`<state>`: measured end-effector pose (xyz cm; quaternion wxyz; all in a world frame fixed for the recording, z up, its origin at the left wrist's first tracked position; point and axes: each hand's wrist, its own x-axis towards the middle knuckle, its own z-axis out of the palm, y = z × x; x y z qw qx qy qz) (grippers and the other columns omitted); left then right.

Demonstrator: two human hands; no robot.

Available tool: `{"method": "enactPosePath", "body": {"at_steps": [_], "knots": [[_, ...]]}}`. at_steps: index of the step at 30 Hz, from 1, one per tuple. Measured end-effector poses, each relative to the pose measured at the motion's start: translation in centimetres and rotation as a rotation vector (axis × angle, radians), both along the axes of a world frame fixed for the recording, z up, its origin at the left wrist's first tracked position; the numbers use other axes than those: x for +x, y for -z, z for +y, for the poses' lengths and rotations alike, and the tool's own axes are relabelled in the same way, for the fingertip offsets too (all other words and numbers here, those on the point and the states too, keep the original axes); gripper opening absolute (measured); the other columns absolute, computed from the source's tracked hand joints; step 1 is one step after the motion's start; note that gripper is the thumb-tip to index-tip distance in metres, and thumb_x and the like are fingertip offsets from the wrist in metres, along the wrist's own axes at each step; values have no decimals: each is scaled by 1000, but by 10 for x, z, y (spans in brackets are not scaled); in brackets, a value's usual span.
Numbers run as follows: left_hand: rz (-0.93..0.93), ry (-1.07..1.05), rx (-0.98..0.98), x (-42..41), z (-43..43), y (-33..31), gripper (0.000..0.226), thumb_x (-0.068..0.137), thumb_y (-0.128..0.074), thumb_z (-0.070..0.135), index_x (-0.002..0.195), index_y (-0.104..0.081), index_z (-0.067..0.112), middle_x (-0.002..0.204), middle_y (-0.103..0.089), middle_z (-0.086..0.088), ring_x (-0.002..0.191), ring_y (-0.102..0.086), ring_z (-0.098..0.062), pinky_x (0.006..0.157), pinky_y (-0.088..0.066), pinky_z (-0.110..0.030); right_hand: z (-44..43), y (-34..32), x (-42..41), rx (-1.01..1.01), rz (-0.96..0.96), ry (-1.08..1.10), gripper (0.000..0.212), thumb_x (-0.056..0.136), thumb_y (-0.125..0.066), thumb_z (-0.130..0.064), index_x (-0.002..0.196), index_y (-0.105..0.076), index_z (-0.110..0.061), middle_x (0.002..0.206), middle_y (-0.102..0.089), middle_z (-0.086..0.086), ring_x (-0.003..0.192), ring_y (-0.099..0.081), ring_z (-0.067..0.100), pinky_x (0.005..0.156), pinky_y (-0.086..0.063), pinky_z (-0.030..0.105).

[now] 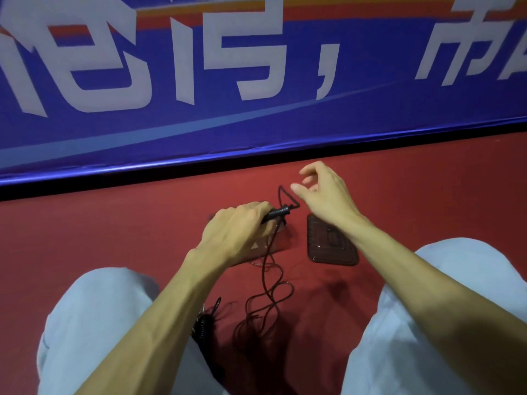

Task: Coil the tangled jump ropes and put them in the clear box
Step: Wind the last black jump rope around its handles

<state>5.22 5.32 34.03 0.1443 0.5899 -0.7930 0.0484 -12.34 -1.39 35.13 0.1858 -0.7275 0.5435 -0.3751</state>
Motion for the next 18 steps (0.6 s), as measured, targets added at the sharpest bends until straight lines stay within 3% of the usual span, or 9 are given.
{"method": "enactPosePath", "body": {"at_steps": [1, 2, 5, 7, 10, 12, 15, 18], "knots": [[-52, 5, -29, 1, 0, 0, 33, 98, -33, 47, 104, -49, 19, 100, -60, 1, 85, -62, -34, 62, -44, -39, -1, 1, 1, 11, -73, -61, 11, 92, -61, -31, 97, -62, -22, 101, -66, -3, 89, -62, 14, 85, -48, 32], [-100, 7, -52, 3, 0, -1, 35, 97, -30, 48, 107, -48, 19, 99, -57, 1, 84, -62, -34, 60, -39, -37, -1, 0, 2, 57, -124, -123, 18, 95, -56, -35, 89, -67, -23, 100, -69, -4, 93, -64, 14, 92, -48, 34], [-174, 46, -127, 8, 0, -1, 36, 97, -33, 46, 116, -50, 21, 88, -44, 2, 79, -55, -27, 61, -28, -33, 4, -1, 7, 310, -128, -290, 53, 99, -37, -50, 76, -74, -19, 92, -74, 1, 96, -67, 21, 99, -47, 43], [-183, 52, -128, 11, 0, 0, 32, 99, -37, 43, 119, -51, 23, 86, -39, 4, 76, -46, -21, 65, -25, -31, 9, -4, 7, 456, -99, -366, 59, 99, -32, -54, 85, -70, -11, 88, -73, 11, 90, -69, 28, 94, -50, 42], [-160, 11, -85, 12, 0, 3, 35, 99, -30, 46, 117, -48, 22, 86, -38, 4, 73, -39, -19, 65, -25, -30, 14, -6, 5, 530, -64, -447, 50, 96, -40, -56, 87, -61, -11, 70, -68, 9, 72, -71, 26, 71, -53, 42], [-169, -26, -87, 10, 1, 2, 32, 100, -32, 45, 116, -46, 21, 86, -39, 3, 71, -40, -19, 62, -27, -30, 14, -9, 4, 571, 20, -403, 56, 94, -42, -60, 84, -63, -10, 64, -65, 4, 62, -66, 19, 54, -45, 29], [-140, -30, 5, 10, 1, 0, 41, 94, -26, 54, 116, -43, 24, 87, -42, 1, 70, -44, -22, 58, -30, -32, 13, -13, 2, 625, 157, -354, 59, 94, -42, -60, 69, -64, -11, 56, -61, 1, 53, -59, 15, 50, -35, 22], [-39, -7, 111, 12, 0, 5, 28, 95, -37, 54, 103, -37, 27, 87, -46, 4, 74, -50, -27, 59, -33, -35, 12, -11, 0, 610, 52, -417, 48, 96, -49, -45, 61, -55, -13, 53, -53, 4, 55, -58, 17, 58, -39, 23]]}}
